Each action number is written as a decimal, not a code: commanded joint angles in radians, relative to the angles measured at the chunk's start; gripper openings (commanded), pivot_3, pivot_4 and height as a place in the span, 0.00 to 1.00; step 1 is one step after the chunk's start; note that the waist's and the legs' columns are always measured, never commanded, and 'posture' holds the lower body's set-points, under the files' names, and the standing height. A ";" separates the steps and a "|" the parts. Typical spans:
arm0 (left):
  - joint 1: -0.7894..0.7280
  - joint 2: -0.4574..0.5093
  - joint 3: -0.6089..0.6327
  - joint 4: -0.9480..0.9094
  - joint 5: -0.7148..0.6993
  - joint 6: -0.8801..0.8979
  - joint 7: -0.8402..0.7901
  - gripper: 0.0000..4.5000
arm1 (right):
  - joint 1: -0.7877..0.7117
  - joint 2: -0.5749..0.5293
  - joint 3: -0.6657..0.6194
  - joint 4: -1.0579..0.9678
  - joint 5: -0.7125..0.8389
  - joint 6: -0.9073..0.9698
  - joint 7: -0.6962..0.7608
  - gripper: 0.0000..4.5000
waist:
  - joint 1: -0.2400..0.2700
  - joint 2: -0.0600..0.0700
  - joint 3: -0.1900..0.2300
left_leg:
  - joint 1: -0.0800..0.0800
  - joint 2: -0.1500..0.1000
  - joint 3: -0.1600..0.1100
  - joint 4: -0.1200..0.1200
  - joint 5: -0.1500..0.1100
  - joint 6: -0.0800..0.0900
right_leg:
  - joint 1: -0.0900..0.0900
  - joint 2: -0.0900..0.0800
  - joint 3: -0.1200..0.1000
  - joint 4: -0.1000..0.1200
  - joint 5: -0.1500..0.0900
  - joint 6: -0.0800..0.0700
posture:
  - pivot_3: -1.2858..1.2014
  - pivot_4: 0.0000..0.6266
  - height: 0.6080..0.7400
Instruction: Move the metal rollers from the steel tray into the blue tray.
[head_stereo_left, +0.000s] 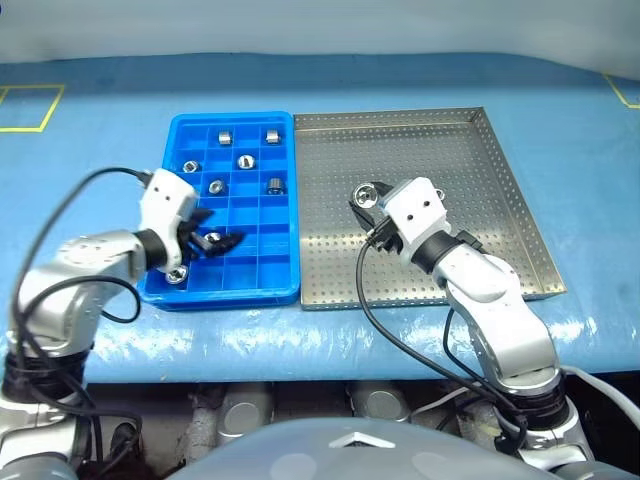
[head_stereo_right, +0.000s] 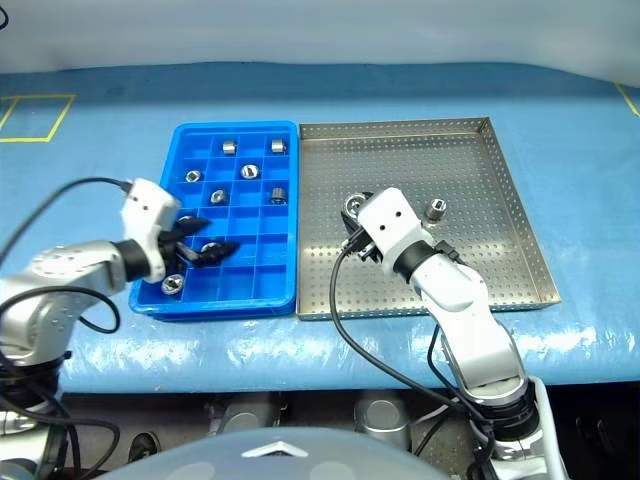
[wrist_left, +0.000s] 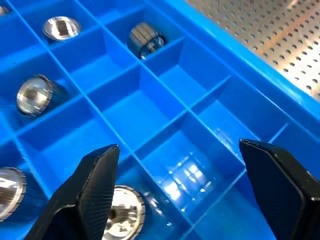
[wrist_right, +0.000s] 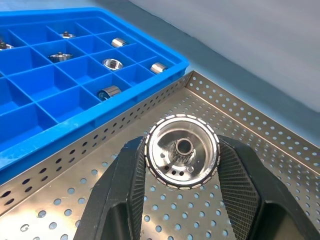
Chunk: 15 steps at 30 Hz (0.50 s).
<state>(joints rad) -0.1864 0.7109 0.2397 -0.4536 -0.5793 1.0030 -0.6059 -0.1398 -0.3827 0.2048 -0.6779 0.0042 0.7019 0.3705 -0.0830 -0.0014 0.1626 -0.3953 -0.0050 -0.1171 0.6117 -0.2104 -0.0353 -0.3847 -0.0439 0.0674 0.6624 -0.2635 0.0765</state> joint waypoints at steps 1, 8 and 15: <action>-0.030 -0.015 0.143 -0.015 -0.080 -0.076 -0.028 0.92 | -0.034 0.039 -0.014 0.015 0.044 -0.035 0.011 0.44 | 0.002 0.000 0.000 | 0.000 0.000 0.000 0.000 0.000 0.000 | 0.000 0.000 0.000 0.000 0.000 0.000 | 0.49 0.24 1.00; 0.006 -0.042 0.108 -0.009 0.016 -0.144 0.086 0.92 | -0.213 0.172 0.066 0.285 0.104 -0.099 0.074 0.44 | 0.001 0.000 0.000 | 0.001 0.000 0.000 0.001 0.000 0.000 | 0.001 0.000 0.000 0.000 0.001 0.000 | 0.51 0.24 1.00; 0.086 -0.086 0.127 -0.069 -0.011 -0.162 0.109 0.92 | -0.367 0.285 0.149 0.512 0.142 -0.118 0.172 0.44 | 0.016 0.000 0.000 | -0.001 0.000 -0.001 -0.001 0.000 0.000 | -0.001 0.000 0.000 0.000 0.001 -0.001 | 0.53 0.24 1.00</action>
<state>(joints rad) -0.1020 0.6284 0.3097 -0.4769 -0.5717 0.8650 -0.5096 -0.4724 -0.1246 0.3521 -0.1877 0.1126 0.6117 0.5154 -0.0668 -0.0016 0.1627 -0.3963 -0.0052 -0.1182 0.6105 -0.2104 -0.0355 -0.3860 -0.0439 0.0671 0.6628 -0.2624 0.0758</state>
